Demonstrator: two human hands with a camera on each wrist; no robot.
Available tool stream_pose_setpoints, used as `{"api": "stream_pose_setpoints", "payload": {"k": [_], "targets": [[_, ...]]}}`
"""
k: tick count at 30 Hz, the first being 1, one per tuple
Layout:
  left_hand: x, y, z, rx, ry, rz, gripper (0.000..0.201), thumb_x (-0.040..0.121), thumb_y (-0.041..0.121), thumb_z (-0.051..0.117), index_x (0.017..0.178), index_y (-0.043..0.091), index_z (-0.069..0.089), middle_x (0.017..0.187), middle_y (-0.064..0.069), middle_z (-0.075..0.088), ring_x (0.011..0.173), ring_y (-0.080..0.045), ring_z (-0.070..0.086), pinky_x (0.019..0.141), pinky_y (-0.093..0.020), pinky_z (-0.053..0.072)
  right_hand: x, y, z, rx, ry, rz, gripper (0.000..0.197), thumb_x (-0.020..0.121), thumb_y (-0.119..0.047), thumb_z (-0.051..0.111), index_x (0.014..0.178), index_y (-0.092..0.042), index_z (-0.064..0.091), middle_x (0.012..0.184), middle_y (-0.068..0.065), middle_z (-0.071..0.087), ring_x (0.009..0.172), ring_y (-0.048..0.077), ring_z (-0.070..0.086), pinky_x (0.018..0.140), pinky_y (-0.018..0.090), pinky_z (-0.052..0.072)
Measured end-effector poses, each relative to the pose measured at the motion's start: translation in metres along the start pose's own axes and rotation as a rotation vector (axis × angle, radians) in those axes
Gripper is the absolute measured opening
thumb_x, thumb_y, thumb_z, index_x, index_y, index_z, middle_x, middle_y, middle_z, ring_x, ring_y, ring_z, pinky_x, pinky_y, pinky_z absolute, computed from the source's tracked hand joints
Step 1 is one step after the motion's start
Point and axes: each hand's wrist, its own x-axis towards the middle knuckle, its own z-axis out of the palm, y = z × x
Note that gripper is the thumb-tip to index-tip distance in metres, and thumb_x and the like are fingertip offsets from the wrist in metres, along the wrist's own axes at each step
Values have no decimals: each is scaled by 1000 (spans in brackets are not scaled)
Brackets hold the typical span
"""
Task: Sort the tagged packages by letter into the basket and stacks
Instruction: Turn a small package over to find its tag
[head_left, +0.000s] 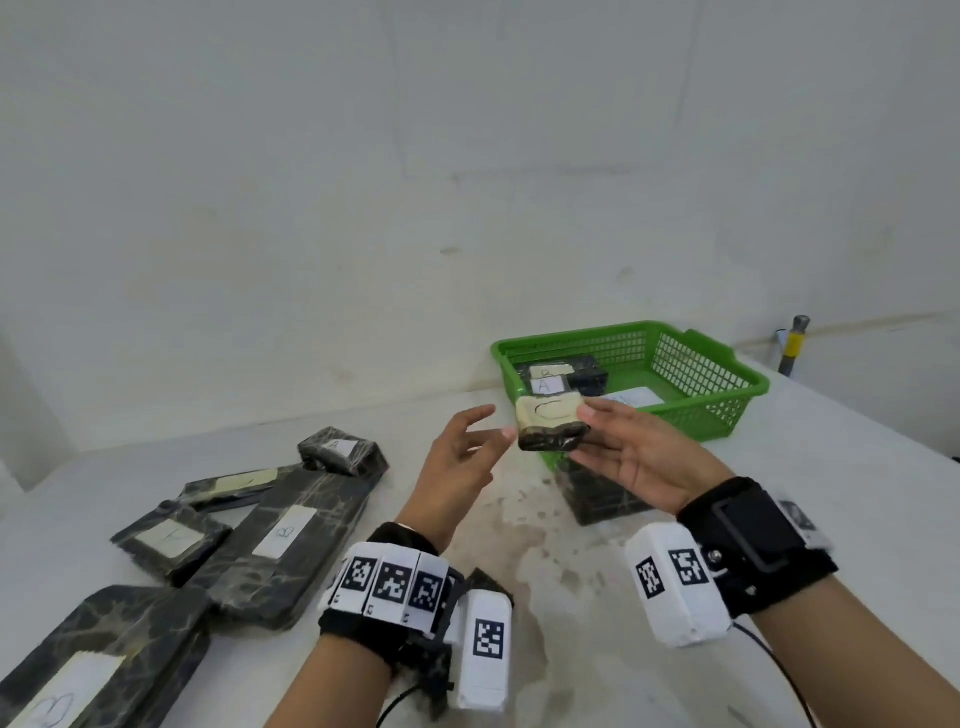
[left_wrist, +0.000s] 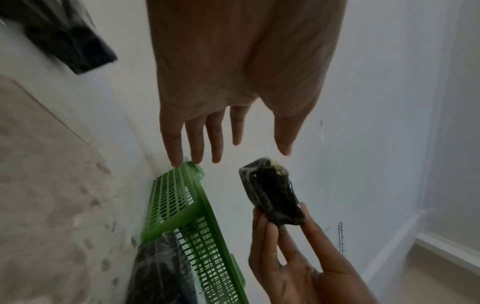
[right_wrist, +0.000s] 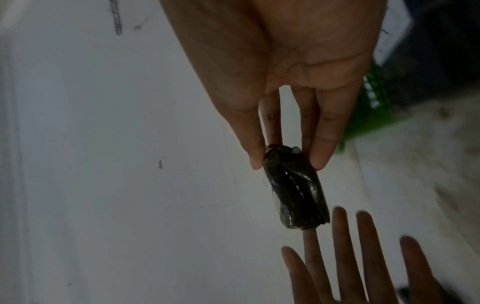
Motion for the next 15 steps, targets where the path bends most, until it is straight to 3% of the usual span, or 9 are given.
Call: {"api": "stream_pose_setpoints", "payload": {"k": [4,8,11,13,15], "targets": [[43,-2,17,-46,36,-82,50,97,30,61,142,22,42,117,-3,57,119,-24,53,95,-44,52,33,-48,-33,-105,87,-2,35,79,-12,68,110,1,63,109,21,71,93,25,71,69,27,62],[89,-4,31,-6,26,-178,57,102,29,52,153,22,26,126,-7,44,115,-26,45,97,-51,50,81,-101,-47,-194,211,70,7,90,-9,62,94,-5,58,94,20,66,65,23,72,58,26,61],[116,-9,40,25,17,-245,63,103,26,51,156,25,18,142,-14,40,124,-34,44,94,-54,51,120,-131,-57,-330,298,150,13,97,-11,57,84,-7,57,88,15,63,49,20,69,53,25,57],[132,-15,42,30,17,-265,66,101,20,54,156,29,17,149,-19,37,127,-37,45,85,-51,55,147,-141,-68,-428,338,203,14,97,-12,57,84,-7,57,93,15,64,47,20,68,49,27,56],[145,-22,39,4,5,-268,68,99,10,55,154,34,23,146,-22,42,126,-40,50,74,-47,58,174,-139,-87,-596,371,261,7,96,-12,60,90,-7,59,111,15,66,58,22,69,53,29,57]]}}
